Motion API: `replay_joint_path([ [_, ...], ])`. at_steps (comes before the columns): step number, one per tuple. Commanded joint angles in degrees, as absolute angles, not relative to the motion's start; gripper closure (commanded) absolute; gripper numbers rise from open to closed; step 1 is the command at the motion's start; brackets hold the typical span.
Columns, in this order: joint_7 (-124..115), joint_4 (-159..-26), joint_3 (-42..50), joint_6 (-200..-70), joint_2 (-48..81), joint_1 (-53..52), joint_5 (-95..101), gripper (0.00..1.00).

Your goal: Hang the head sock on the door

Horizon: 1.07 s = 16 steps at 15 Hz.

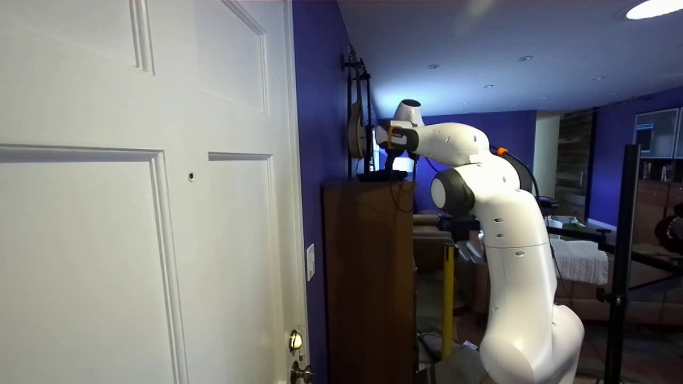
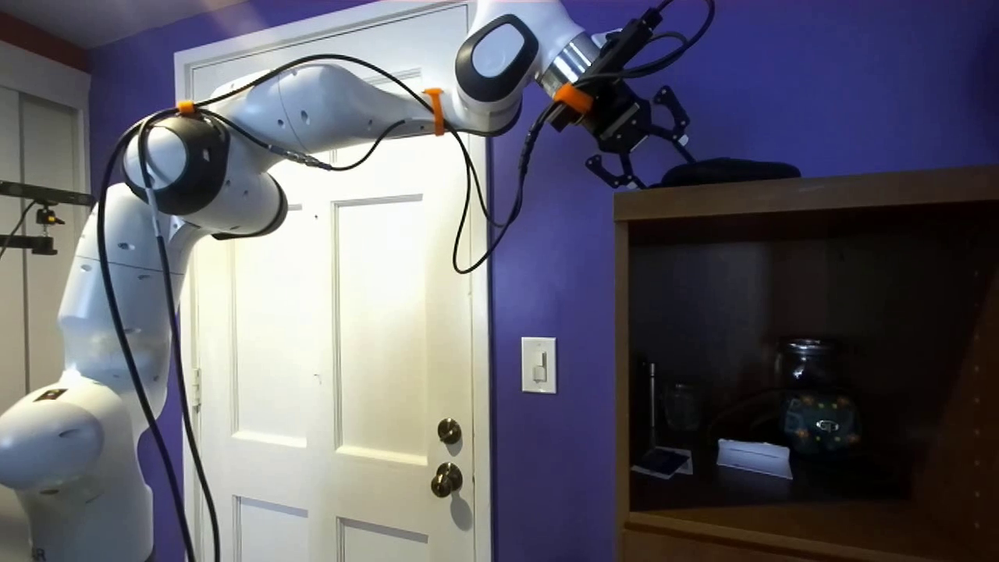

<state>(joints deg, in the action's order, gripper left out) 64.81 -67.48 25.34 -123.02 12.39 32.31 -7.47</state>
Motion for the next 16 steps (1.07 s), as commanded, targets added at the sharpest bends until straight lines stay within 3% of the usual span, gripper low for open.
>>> replay_joint_path([
  [1,65.52,-61.36,22.50,-115.99,14.95,35.64,-10.56,0.62],
  [6,63.83,-56.11,20.46,-106.59,16.68,37.71,-11.82,0.97],
  [11,66.28,-51.68,20.11,-108.84,18.76,39.34,-12.56,1.00],
  [12,66.29,-50.97,19.89,-109.31,19.09,39.77,-13.07,0.74],
  [13,66.76,-50.40,19.80,-109.51,19.38,40.06,-13.58,0.73],
  [16,67.40,-49.22,19.80,-109.95,20.67,40.54,-14.02,0.53],
])
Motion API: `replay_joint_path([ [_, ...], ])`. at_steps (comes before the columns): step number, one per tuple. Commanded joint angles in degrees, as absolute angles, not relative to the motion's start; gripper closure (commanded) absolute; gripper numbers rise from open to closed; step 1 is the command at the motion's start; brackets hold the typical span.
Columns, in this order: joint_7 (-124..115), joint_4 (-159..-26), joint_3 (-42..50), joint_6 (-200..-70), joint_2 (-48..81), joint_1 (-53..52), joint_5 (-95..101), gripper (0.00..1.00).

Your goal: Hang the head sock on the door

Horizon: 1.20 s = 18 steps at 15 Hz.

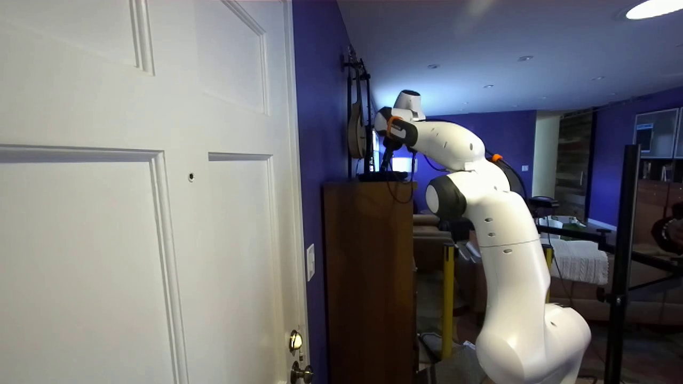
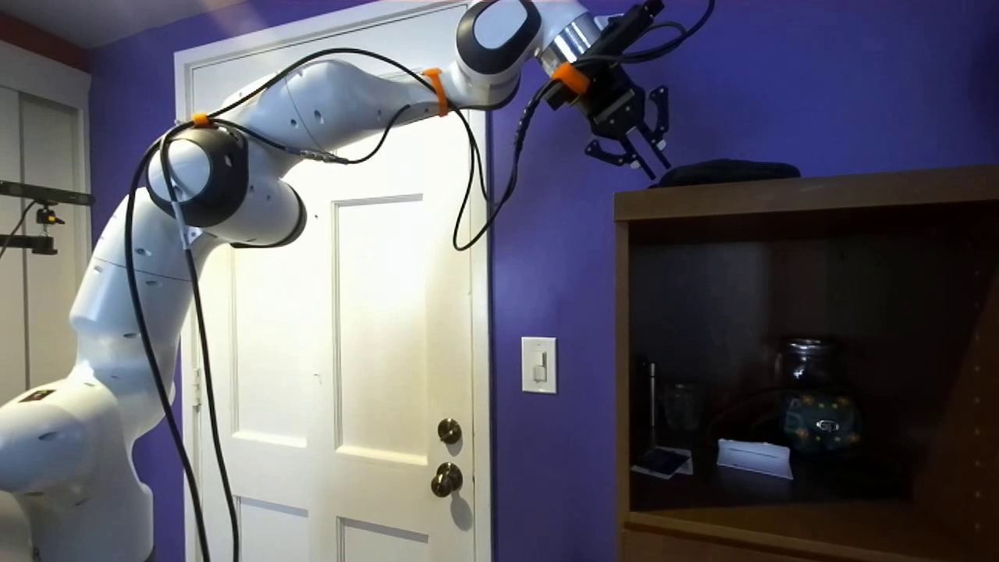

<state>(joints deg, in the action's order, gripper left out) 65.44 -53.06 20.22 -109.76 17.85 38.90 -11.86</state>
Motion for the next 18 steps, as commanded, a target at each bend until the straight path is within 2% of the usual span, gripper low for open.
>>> replay_joint_path([
  [1,67.72,-48.95,19.81,-109.96,21.13,40.67,-13.95,0.47],
  [5,68.28,-47.95,19.56,-109.79,23.24,41.48,-14.59,0.18],
  [6,68.34,-47.79,19.49,-109.67,23.62,41.59,-14.83,0.21],
  [7,68.24,-47.64,19.44,-109.18,23.73,41.65,-15.12,0.55],
  [8,68.27,-47.40,19.35,-108.88,23.91,41.75,-15.52,0.50],
  [9,68.14,-47.31,19.27,-108.35,23.87,41.77,-15.82,0.50],
  [15,65.62,-46.31,19.39,-101.88,23.21,41.41,-17.09,0.93],
  [16,64.78,-46.10,19.39,-99.88,22.95,41.38,-17.41,0.98],
  [18,62.93,-45.74,19.33,-95.57,21.96,41.22,-18.04,1.00],
])
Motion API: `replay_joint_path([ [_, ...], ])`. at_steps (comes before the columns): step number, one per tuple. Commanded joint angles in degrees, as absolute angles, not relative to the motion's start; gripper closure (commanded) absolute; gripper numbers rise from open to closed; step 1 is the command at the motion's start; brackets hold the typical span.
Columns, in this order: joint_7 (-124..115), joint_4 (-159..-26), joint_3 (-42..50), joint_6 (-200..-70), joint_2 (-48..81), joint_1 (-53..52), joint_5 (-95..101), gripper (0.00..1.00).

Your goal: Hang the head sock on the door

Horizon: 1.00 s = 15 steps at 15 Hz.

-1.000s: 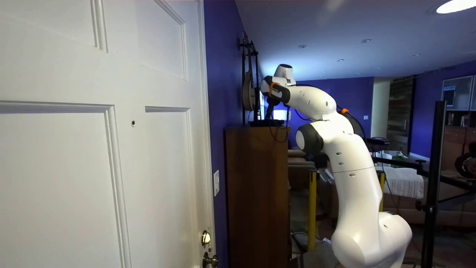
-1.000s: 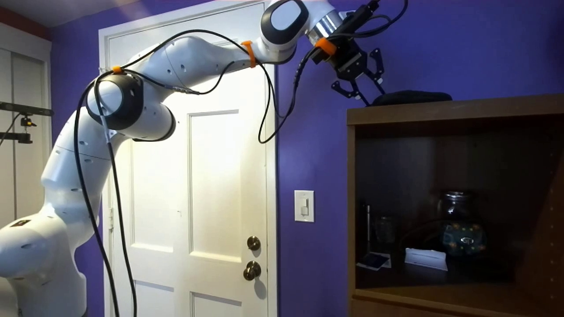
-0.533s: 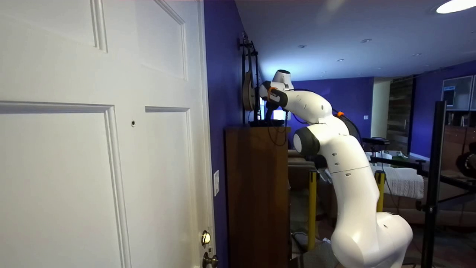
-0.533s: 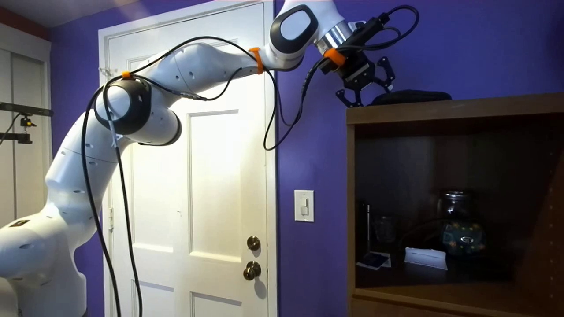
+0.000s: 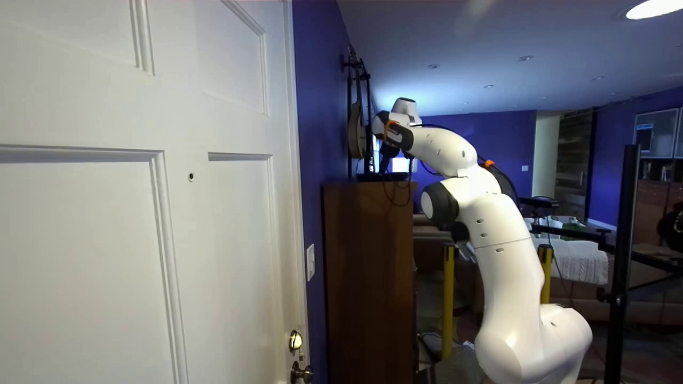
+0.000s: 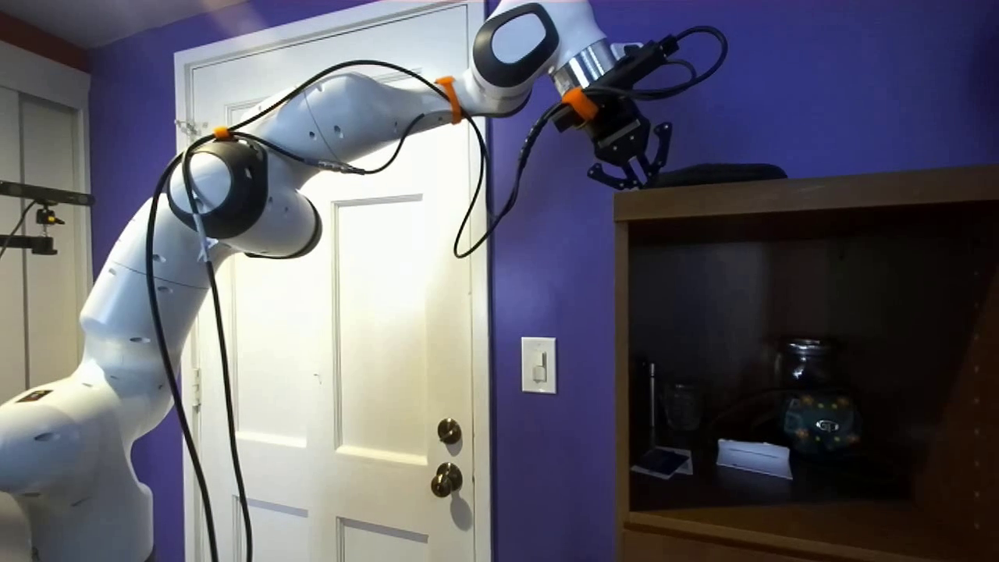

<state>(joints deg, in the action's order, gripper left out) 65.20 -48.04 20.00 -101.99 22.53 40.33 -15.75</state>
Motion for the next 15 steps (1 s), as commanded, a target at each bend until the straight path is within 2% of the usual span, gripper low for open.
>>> replay_joint_path([
  [1,61.89,-45.43,19.39,-93.76,21.40,41.03,-18.24,1.00],
  [15,50.33,-52.46,14.78,-75.07,12.45,33.87,-21.45,0.98],
])
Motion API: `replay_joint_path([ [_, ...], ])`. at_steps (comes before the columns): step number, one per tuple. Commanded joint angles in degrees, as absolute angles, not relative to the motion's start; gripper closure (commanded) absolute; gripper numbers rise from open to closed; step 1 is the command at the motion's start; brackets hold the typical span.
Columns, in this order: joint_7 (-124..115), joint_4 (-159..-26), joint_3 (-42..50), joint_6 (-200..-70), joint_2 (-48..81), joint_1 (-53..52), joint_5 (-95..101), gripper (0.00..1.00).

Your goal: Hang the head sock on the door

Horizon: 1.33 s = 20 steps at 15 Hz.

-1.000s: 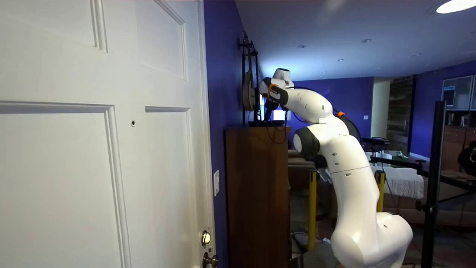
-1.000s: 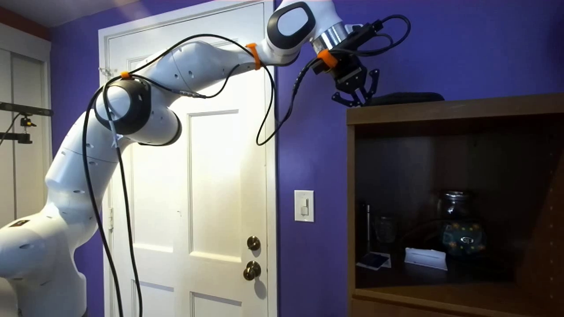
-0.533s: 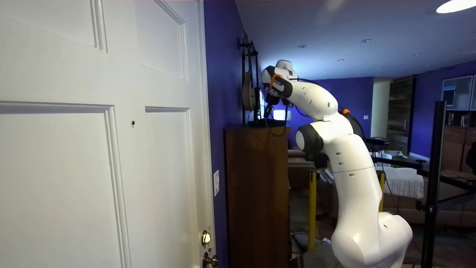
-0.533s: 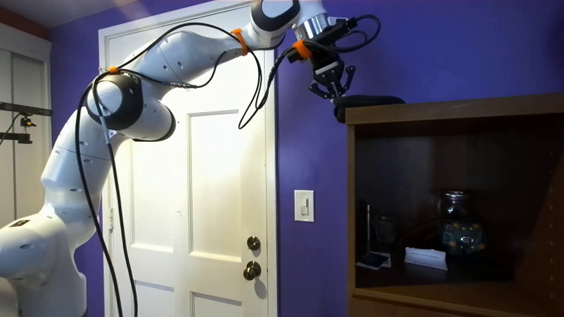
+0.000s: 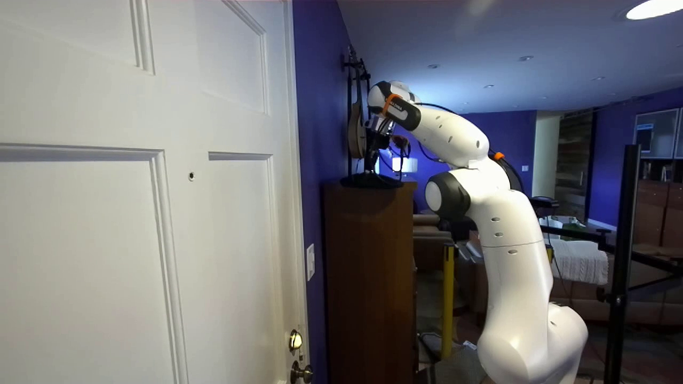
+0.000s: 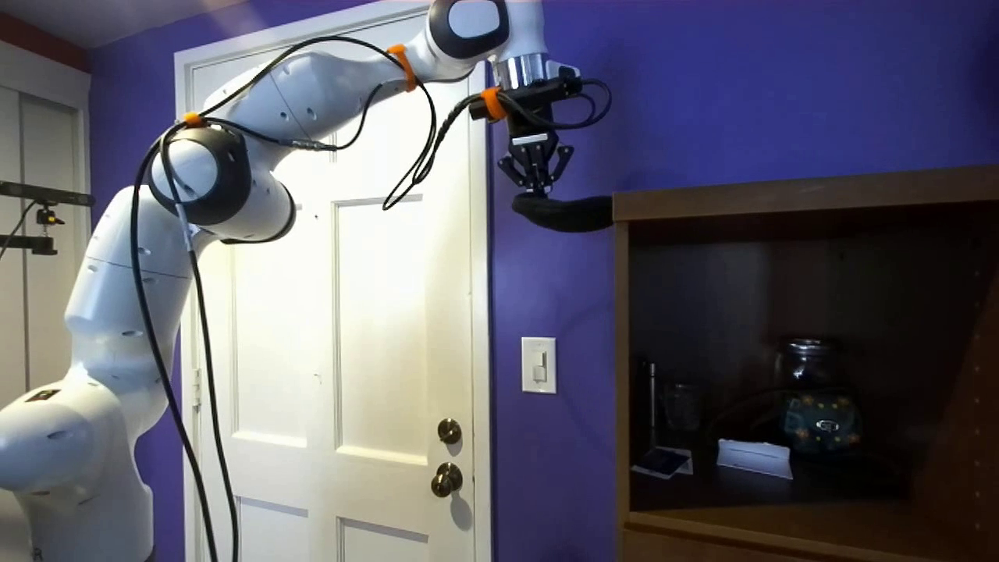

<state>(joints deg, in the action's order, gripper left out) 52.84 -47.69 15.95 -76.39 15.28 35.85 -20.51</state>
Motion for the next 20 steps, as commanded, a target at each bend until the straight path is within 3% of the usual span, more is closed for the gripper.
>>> replay_joint_path([
  [1,49.43,-53.33,14.44,-74.59,12.06,33.00,-21.07,0.98],
  [6,49.78,-61.80,13.36,-76.34,9.96,27.41,-15.55,0.98],
  [8,49.02,-56.84,13.88,-75.39,12.99,28.47,-18.08,0.94],
  [15,49.02,-56.66,14.02,-75.50,13.14,28.92,-18.08,0.94],
  [16,48.60,-57.45,14.07,-76.71,12.64,28.64,-17.66,0.98],
  [20,45.86,-68.38,12.08,-75.86,6.61,24.54,-16.54,0.98],
])
